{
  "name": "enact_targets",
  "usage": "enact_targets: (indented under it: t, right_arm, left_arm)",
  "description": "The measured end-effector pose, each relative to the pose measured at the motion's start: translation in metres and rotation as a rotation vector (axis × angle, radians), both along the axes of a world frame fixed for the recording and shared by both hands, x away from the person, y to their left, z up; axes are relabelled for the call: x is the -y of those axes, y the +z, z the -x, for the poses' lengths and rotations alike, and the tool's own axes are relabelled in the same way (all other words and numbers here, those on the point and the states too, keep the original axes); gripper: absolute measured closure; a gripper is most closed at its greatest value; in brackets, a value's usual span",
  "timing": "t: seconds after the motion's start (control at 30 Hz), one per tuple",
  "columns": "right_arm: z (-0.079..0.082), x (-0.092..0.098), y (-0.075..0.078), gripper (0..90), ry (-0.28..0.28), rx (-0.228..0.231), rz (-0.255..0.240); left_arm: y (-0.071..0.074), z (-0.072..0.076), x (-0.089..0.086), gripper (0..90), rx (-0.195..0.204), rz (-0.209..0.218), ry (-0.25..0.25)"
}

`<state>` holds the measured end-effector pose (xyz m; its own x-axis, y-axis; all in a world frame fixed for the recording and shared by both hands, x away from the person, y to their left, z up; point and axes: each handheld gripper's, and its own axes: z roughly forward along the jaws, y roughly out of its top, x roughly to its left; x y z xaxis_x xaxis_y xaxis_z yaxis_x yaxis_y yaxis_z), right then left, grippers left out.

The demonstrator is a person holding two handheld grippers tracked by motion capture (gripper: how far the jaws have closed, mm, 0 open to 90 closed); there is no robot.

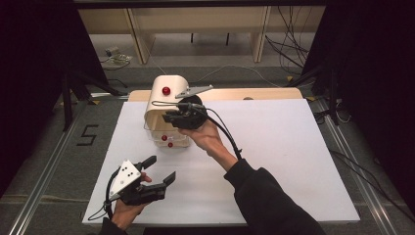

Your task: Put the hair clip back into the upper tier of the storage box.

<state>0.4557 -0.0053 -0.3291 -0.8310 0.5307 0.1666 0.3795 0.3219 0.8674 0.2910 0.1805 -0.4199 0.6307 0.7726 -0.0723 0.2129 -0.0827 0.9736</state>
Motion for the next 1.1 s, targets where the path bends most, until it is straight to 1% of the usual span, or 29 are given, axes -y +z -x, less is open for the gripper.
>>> enact_targets:
  t: [0.1,0.2,0.3,0.37,0.4,0.47,0.53,0.57,0.67,0.8,0.93,1.0,1.1]
  right_arm:
    - [0.002,0.005,0.004,74.3,0.009,0.005,-0.012]
    - [0.006,0.012,0.008,69.3,0.019,0.016,-0.037]
    - [0.008,0.020,0.008,67.2,0.020,0.013,-0.053]
    - [0.008,0.025,0.008,65.0,0.025,0.005,-0.065]
    - [0.008,0.027,0.007,64.0,0.032,-0.015,-0.083]
    - [0.008,0.031,0.006,62.9,0.039,-0.033,-0.106]
    - [0.009,0.035,0.007,61.8,0.038,-0.032,-0.099]
    - [0.009,0.037,0.006,60.8,0.039,-0.027,-0.103]
    - [0.010,0.043,0.005,56.0,0.034,-0.035,-0.123]
    - [0.011,0.052,0.004,51.5,0.021,-0.027,-0.130]
    - [0.014,0.061,0.002,47.8,0.015,-0.017,-0.118]
    - [0.015,0.065,0.000,46.5,0.013,-0.009,-0.123]
    - [0.017,0.072,-0.003,44.6,0.004,-0.007,-0.113]
  left_arm:
    - [0.000,0.000,0.000,16.7,-0.001,0.001,0.000]
    - [0.000,0.000,0.000,16.7,-0.001,0.001,0.000]
    - [0.000,0.000,0.000,16.6,-0.001,0.000,-0.001]
    - [0.000,0.000,0.000,16.6,-0.002,-0.001,-0.001]
    - [0.000,0.000,0.000,16.6,-0.002,-0.003,-0.001]
    - [0.000,0.000,0.000,16.6,-0.002,-0.004,-0.002]
    - [0.000,0.000,0.000,16.6,-0.002,-0.002,-0.002]
    - [0.000,0.000,0.000,16.6,-0.003,-0.001,0.000]
    - [0.000,0.000,0.000,16.6,-0.002,-0.001,0.002]
    - [0.000,0.000,0.000,16.6,-0.003,-0.005,0.003]
    - [0.000,0.000,0.000,16.6,-0.003,-0.004,0.004]
    - [0.000,0.000,0.000,16.6,-0.003,-0.003,0.006]
    - [0.000,0.000,-0.001,16.6,-0.003,-0.002,0.006]
